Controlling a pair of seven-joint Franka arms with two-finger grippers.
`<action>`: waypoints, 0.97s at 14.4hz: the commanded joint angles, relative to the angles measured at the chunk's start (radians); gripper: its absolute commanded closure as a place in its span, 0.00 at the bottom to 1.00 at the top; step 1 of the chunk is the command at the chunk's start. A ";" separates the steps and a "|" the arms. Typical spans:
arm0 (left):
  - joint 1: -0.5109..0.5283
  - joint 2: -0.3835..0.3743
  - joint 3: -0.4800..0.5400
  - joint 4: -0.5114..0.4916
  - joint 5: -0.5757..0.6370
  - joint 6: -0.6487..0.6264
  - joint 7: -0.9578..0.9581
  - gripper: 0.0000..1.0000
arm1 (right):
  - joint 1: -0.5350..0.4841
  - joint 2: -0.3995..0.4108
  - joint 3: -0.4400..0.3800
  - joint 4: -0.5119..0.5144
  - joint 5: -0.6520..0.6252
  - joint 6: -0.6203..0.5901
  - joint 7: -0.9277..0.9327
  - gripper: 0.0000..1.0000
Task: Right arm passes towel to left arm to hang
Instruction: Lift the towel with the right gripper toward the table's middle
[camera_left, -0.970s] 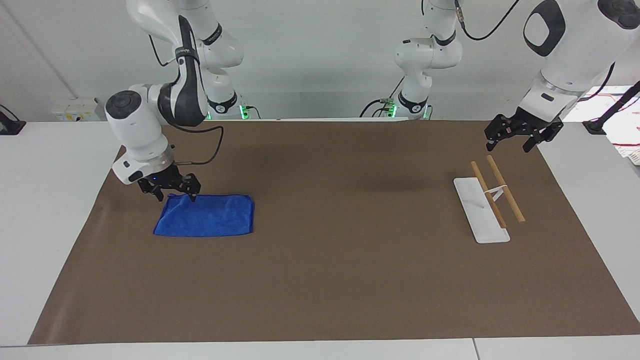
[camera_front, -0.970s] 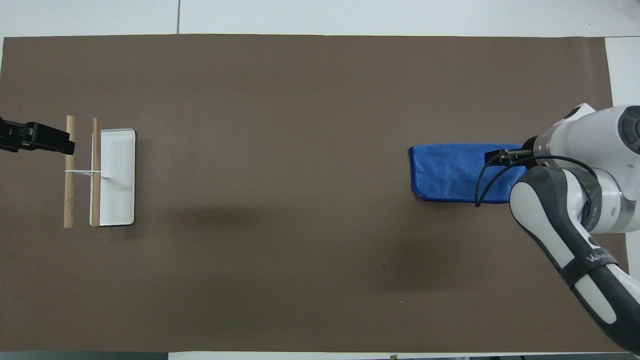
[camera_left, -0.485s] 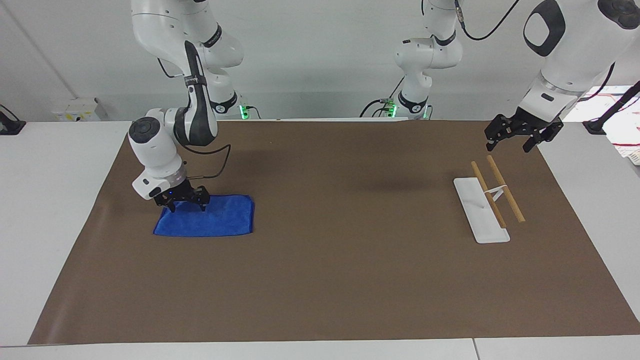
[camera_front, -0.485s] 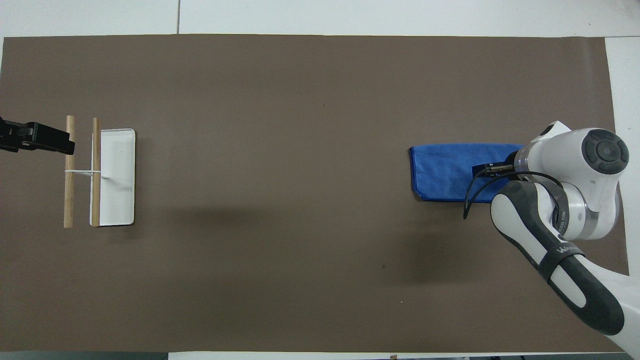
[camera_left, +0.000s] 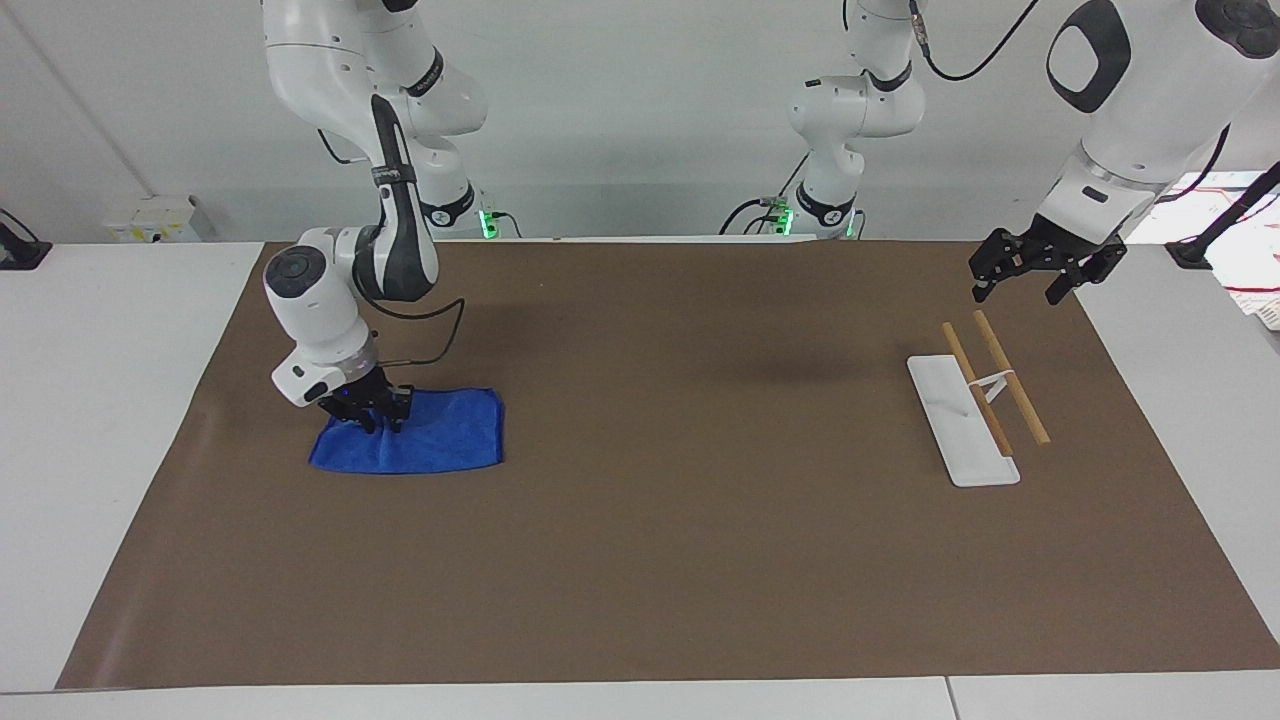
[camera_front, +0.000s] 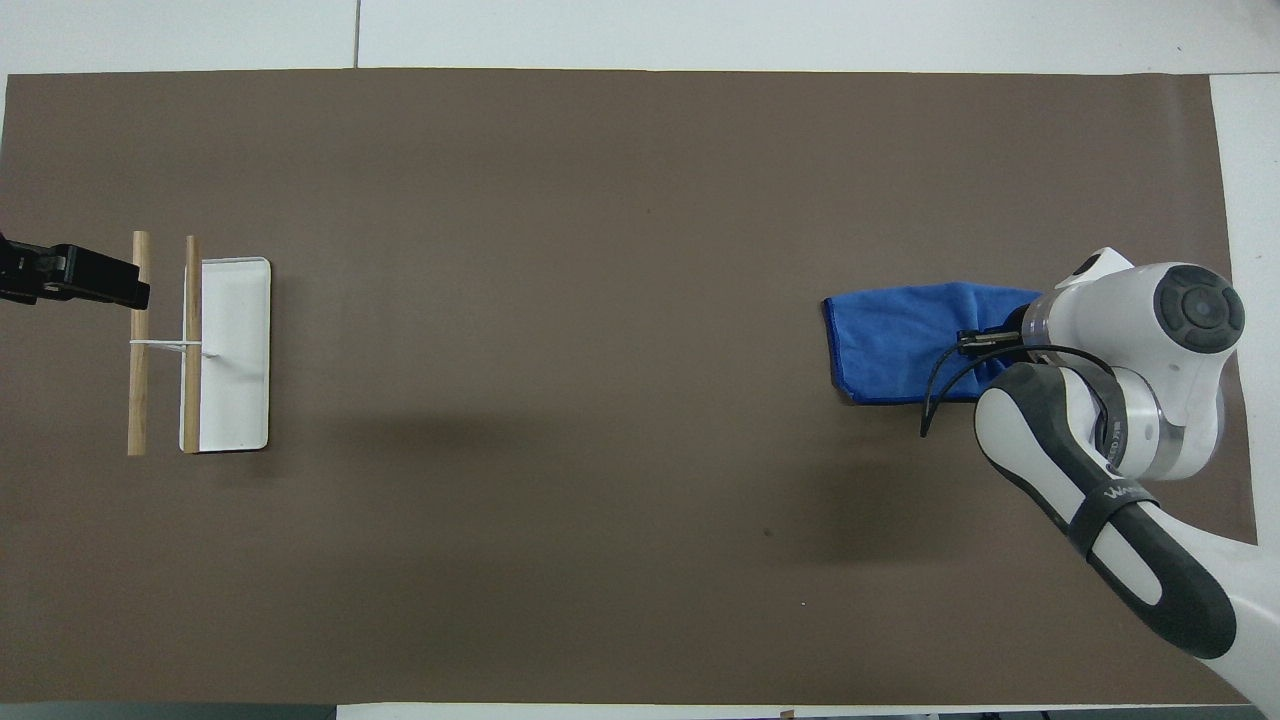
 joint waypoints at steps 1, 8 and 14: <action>-0.010 -0.022 0.011 -0.030 0.020 0.018 0.002 0.00 | -0.002 0.013 0.012 0.025 0.035 -0.027 -0.031 1.00; -0.010 -0.022 0.011 -0.029 0.020 0.018 0.002 0.00 | 0.003 -0.022 0.180 0.387 0.099 -0.437 0.270 1.00; -0.010 -0.022 0.011 -0.029 0.020 0.018 0.002 0.00 | 0.059 0.071 0.317 0.658 0.390 -0.406 0.614 1.00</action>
